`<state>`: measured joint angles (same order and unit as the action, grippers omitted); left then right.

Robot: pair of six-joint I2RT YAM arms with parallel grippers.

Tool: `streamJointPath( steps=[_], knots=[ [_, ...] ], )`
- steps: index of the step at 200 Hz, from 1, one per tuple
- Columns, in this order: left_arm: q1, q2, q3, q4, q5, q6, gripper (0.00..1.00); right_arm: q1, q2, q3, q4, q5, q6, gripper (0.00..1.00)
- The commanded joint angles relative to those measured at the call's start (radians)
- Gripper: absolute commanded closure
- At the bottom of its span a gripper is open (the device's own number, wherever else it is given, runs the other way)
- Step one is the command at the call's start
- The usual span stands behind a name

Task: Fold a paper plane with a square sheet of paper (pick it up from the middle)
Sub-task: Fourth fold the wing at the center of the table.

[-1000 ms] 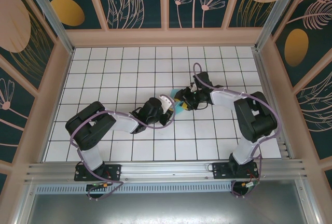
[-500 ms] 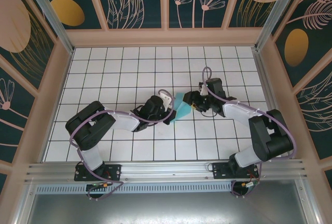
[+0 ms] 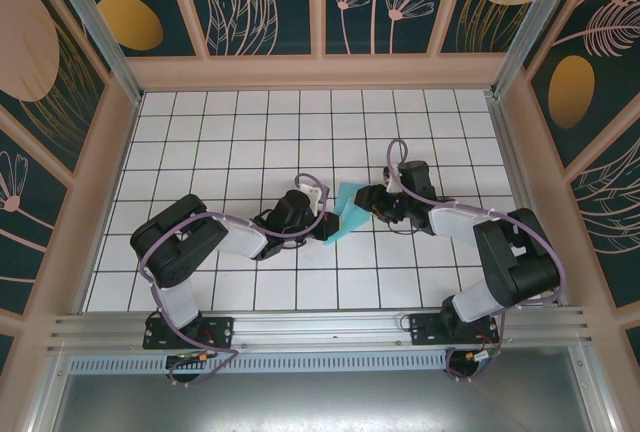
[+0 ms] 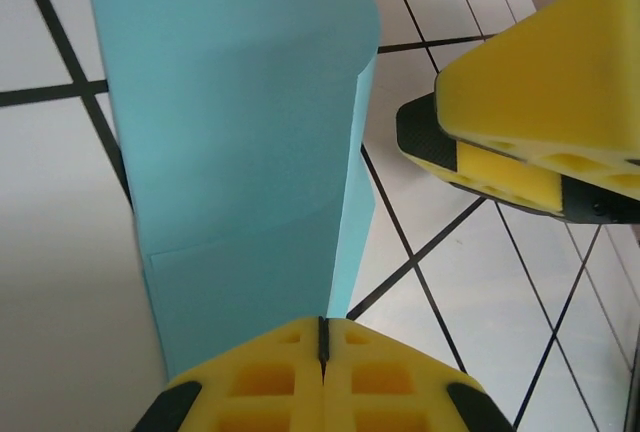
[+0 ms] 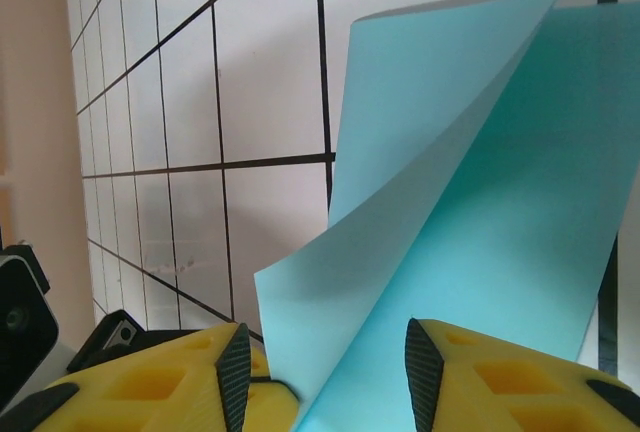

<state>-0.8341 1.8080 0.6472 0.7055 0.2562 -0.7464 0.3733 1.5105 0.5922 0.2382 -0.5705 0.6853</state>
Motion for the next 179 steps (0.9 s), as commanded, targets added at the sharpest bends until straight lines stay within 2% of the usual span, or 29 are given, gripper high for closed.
streamJointPath(
  steps=[1,32,102,140,179],
  knots=[
    [0.002,0.013,-0.033,0.119,0.008,-0.094,1.00,-0.007,0.047,-0.009,0.071,-0.049,-0.021,0.54],
    [0.003,0.022,-0.045,0.165,0.005,-0.141,1.00,-0.006,0.104,0.019,0.082,-0.112,-0.030,0.54],
    [0.005,0.046,-0.042,0.170,-0.004,-0.195,1.00,-0.005,0.183,0.070,0.027,-0.092,-0.049,0.54],
    [0.006,0.065,-0.035,0.179,0.013,-0.222,0.96,0.003,0.216,0.094,-0.020,-0.058,-0.058,0.54],
    [0.007,0.074,-0.020,0.169,0.026,-0.221,0.87,0.016,0.241,0.116,-0.074,-0.012,-0.069,0.54]
  ],
)
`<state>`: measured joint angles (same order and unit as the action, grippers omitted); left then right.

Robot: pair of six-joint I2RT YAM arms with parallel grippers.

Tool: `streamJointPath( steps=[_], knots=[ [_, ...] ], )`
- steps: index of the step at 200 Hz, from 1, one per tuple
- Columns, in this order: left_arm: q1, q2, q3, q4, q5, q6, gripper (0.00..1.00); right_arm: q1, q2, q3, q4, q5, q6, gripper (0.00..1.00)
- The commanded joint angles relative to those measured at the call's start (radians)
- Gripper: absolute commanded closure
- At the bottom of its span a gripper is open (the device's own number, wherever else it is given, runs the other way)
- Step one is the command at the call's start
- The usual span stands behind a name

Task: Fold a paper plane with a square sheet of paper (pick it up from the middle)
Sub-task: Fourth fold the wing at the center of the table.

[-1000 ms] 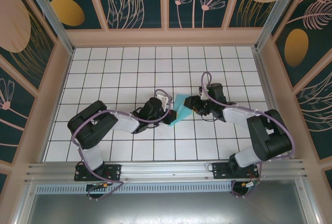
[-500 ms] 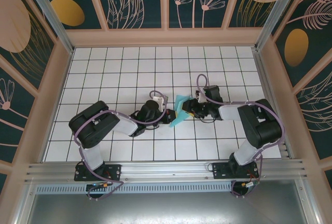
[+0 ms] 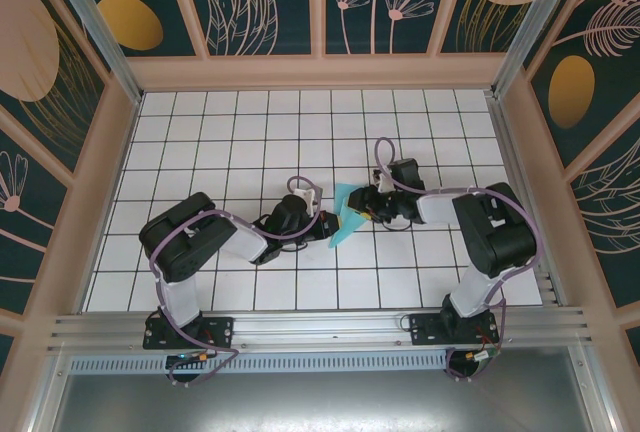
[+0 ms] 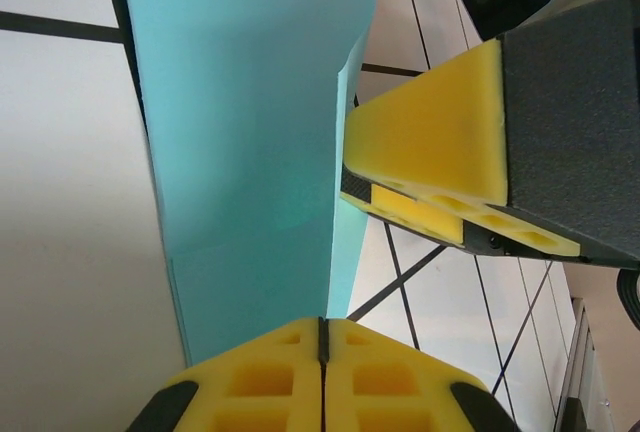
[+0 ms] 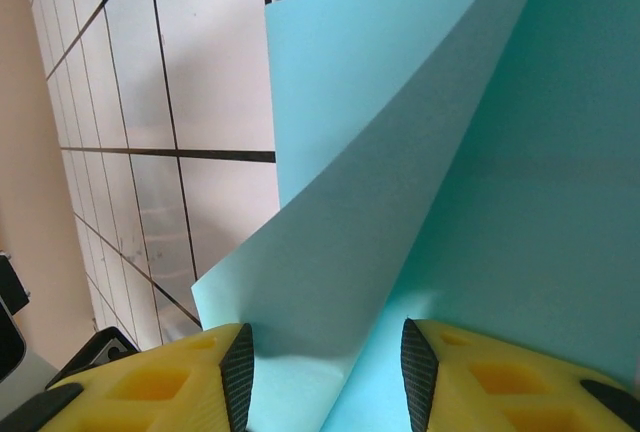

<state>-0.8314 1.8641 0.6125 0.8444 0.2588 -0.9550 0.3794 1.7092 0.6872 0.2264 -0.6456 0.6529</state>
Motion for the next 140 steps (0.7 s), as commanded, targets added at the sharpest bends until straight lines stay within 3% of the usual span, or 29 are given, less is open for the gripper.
streamJointPath(
  steps=[1,39,100,140],
  knots=[
    [0.004,0.017,0.015,0.029,0.023,-0.012,0.86,0.010,0.042,0.021,-0.063,0.064,-0.036,0.54],
    [0.003,0.024,0.038,-0.001,0.029,0.010,0.75,0.021,0.059,0.034,-0.094,0.095,-0.036,0.53],
    [0.005,0.018,0.060,-0.065,-0.015,0.065,0.71,0.026,0.060,0.039,-0.107,0.101,-0.029,0.53],
    [0.003,-0.027,0.052,-0.094,-0.054,0.139,0.72,0.026,-0.017,0.020,-0.055,0.058,-0.005,0.54]
  ],
)
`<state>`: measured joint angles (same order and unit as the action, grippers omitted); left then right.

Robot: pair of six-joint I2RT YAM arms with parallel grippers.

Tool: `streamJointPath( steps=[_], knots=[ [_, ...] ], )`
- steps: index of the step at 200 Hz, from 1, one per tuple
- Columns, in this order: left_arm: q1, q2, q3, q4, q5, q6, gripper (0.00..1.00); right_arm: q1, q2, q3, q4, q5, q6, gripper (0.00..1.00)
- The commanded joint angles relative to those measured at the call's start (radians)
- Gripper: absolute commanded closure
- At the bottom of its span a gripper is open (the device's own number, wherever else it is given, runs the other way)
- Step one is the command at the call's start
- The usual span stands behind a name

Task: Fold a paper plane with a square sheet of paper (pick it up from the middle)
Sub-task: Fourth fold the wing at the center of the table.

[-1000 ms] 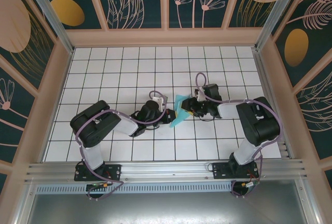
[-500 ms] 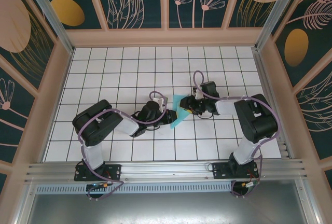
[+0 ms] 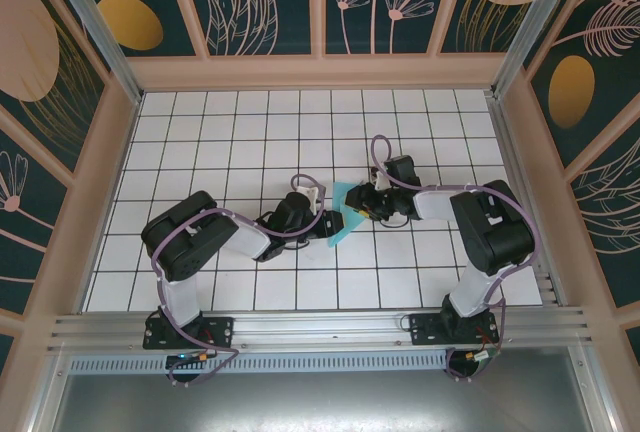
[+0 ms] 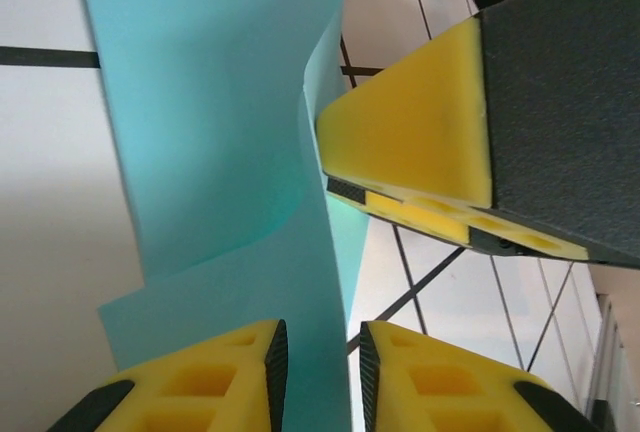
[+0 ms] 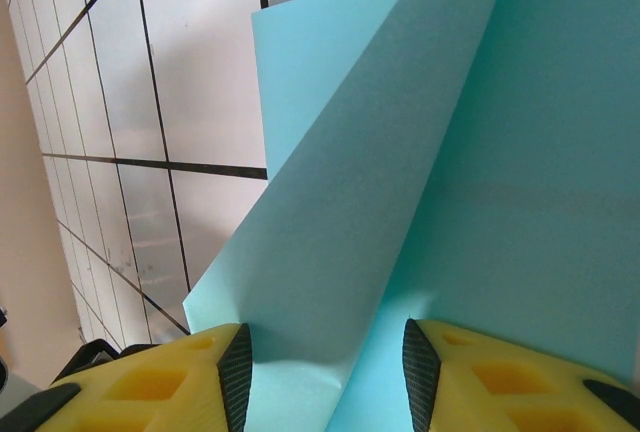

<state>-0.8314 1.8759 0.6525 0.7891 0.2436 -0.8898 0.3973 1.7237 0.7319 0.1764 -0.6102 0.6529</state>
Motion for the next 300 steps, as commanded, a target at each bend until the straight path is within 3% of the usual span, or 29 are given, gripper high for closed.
streamJointPath(
  steps=[1,30,70,109,154,203,255,300],
  knots=[
    [0.003,-0.039,0.012,-0.039,-0.040,0.077,0.72,0.009,-0.035,-0.025,-0.002,0.021,-0.004,0.54],
    [0.003,-0.061,-0.001,-0.030,-0.049,0.129,0.72,0.007,-0.119,-0.060,0.057,-0.013,0.033,0.52],
    [0.004,-0.060,0.000,0.000,-0.008,0.187,0.70,0.002,-0.199,-0.073,0.048,-0.028,0.110,0.40],
    [0.003,-0.060,0.008,0.012,0.041,0.254,0.65,0.000,-0.161,-0.025,-0.067,-0.013,0.162,0.32],
    [0.002,-0.055,0.024,-0.022,0.051,0.306,0.60,-0.001,-0.131,0.039,-0.185,0.017,0.185,0.32],
    [-0.003,-0.061,0.023,-0.049,0.030,0.333,0.59,-0.002,-0.069,0.077,-0.240,0.028,0.198,0.55],
    [-0.020,-0.100,0.002,-0.068,-0.035,0.341,0.58,-0.001,-0.066,0.083,-0.221,0.013,0.233,0.93],
    [-0.034,-0.156,-0.026,-0.089,-0.117,0.385,0.55,0.000,-0.091,0.091,-0.220,0.045,0.318,1.00]
  ],
)
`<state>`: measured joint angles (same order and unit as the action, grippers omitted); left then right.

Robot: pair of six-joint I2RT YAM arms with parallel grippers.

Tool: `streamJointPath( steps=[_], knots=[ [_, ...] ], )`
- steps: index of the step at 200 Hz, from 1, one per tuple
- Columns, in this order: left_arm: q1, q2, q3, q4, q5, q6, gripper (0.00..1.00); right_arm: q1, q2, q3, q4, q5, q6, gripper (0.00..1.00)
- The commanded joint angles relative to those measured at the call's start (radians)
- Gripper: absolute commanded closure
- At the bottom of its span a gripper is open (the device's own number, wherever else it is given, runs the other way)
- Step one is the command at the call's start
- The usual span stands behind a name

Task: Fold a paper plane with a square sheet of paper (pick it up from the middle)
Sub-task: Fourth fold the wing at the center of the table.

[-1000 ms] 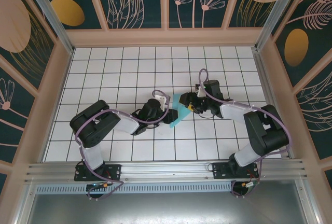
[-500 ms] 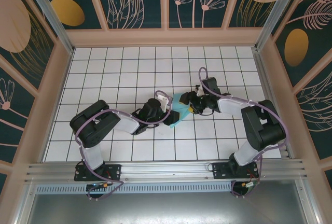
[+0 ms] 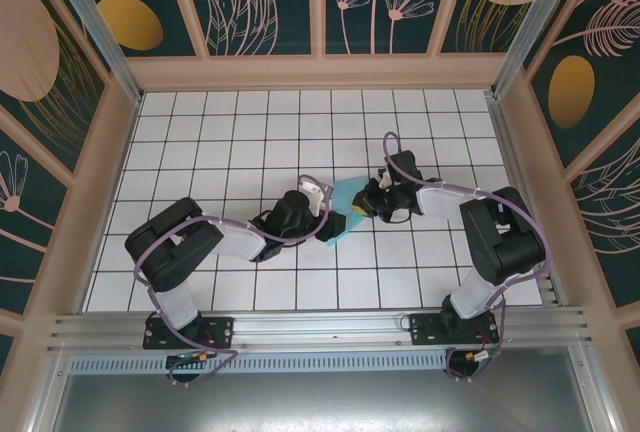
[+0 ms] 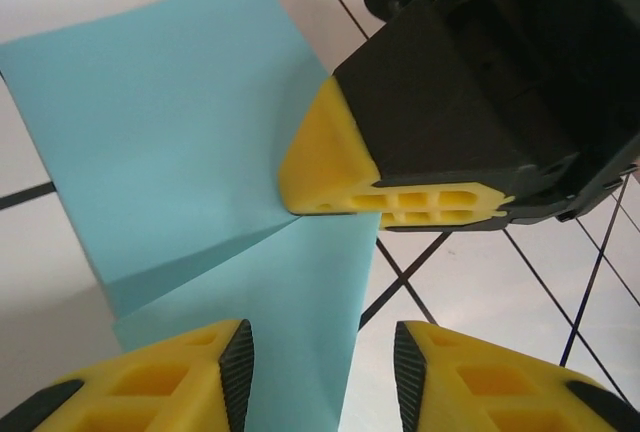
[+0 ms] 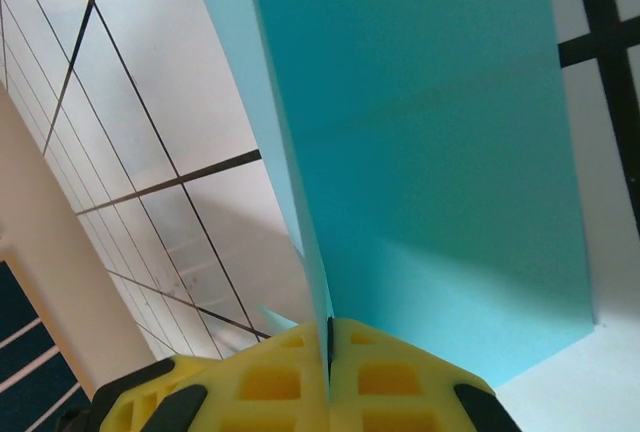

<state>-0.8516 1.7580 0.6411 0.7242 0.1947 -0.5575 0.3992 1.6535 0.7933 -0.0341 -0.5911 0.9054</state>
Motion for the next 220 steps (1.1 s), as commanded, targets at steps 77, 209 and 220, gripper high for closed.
streamJointPath(
  steps=[77,209,220],
  knots=[
    [-0.116,0.003,0.065,-0.161,-0.272,0.202,0.53,-0.003,-0.029,0.033,-0.009,0.048,0.178,1.00],
    [-0.170,0.090,0.083,-0.136,-0.458,0.298,0.72,-0.011,-0.008,0.041,-0.029,0.011,0.198,0.82],
    [-0.169,0.084,0.076,-0.131,-0.456,0.304,0.75,-0.012,-0.008,0.044,-0.035,0.013,0.190,0.80]
  ],
)
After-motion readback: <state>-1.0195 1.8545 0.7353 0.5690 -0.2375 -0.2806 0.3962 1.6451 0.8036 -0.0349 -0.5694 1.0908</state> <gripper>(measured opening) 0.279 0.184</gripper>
